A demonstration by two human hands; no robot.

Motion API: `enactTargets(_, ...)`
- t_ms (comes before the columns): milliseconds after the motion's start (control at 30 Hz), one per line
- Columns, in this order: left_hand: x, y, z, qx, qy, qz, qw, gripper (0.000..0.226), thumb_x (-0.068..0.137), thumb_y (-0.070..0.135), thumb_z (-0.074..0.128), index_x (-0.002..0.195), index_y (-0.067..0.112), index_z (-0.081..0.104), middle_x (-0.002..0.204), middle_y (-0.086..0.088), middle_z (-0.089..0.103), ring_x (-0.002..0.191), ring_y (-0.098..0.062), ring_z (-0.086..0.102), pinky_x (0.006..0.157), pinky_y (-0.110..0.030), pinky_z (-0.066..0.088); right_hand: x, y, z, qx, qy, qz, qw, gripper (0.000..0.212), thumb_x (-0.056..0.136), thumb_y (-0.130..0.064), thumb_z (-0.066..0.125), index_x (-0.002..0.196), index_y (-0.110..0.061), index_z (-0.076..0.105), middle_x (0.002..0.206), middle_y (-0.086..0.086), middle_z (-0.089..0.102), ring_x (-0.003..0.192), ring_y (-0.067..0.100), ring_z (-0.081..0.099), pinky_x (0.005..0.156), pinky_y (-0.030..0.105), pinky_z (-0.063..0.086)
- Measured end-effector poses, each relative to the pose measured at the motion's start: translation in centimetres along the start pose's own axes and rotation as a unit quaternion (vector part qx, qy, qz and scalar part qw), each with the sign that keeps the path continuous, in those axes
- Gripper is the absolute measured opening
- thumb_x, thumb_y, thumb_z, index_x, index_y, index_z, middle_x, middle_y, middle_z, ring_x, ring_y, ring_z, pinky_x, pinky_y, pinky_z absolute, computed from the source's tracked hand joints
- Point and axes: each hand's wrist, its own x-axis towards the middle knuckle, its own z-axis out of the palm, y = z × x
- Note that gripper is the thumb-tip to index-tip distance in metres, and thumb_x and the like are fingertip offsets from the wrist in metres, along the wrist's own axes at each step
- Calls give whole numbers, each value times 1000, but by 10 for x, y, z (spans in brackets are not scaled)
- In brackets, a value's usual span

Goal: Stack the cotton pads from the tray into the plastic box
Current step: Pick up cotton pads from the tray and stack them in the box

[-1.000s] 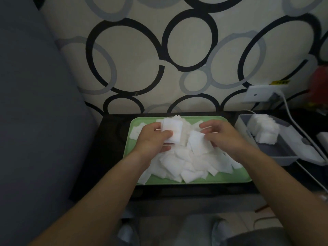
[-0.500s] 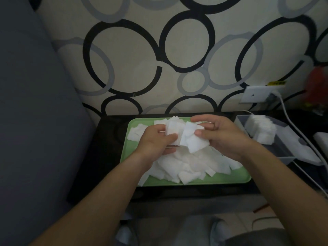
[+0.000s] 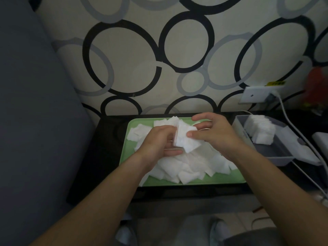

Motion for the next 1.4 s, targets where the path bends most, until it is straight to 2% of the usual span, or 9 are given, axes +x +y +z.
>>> enactTargets(200,1,-7,-3,12,24,39,999,17,95,25,66,106,14,73,109,-9,75,98,-21,73,77,-34,62,1,-3,6,-73,4,-19,997,34,69,-15,89,96,-12,68,72,10,67,66,14,65,54,24,53)
enactTargets(433,5,-6,-7,19,80,41,996,12,97,25,64,97,14,71,102,-6,68,90,-19,67,65,-26,60,-6,-8,-11,-8,-44,-63,997,22,78,1,78,95,-11,72,84,9,74,82,22,70,72,29,60)
enactTargets(533,4,-8,-4,76,66,67,993,14,94,24,68,90,11,69,83,-1,60,79,-13,62,63,-25,59,-10,-14,-16,31,-57,-63,996,21,78,4,75,96,-8,71,83,8,75,81,17,71,75,30,59)
enactTargets(667,1,-9,7,90,16,73,993,27,92,27,71,102,2,72,86,-4,67,81,-13,66,68,-27,61,-10,-12,-17,19,-47,-47,998,27,75,2,79,97,-12,71,81,11,76,83,22,72,79,38,58)
enactTargets(867,-2,-8,26,77,-21,66,995,23,94,28,67,100,7,75,89,-6,72,83,-14,70,67,-25,60,-12,-10,-28,-10,-4,-38,999,50,69,-1,86,111,-18,64,82,7,76,79,18,73,72,27,58)
enactTargets(1033,1,-9,44,80,-19,46,996,23,100,30,58,101,15,75,107,-14,74,99,-27,72,68,-29,60,-18,-6,-44,-35,20,-38,998,49,69,-6,87,108,-23,65,82,4,76,79,16,73,76,31,58)
enactTargets(1200,4,-12,68,103,-67,71,990,19,94,27,68,108,15,73,104,-4,76,97,-18,73,72,-30,62,-22,2,-63,-113,59,-80,989,44,70,-11,87,105,-28,67,87,-2,66,66,7,58,70,27,53)
enactTargets(1333,12,-22,93,146,-89,140,975,19,89,8,73,107,12,70,100,-1,73,92,-16,70,70,-27,60,-27,4,-90,-174,19,-110,979,52,74,-11,82,119,-31,65,113,-8,58,94,4,60,73,15,49)
enactTargets(1400,19,-26,108,156,-89,170,969,19,87,10,76,104,15,71,100,2,71,94,-20,70,69,-31,61,-30,4,-104,-192,-16,-111,975,43,77,-5,79,116,-21,68,109,-8,65,97,2,64,73,13,50)
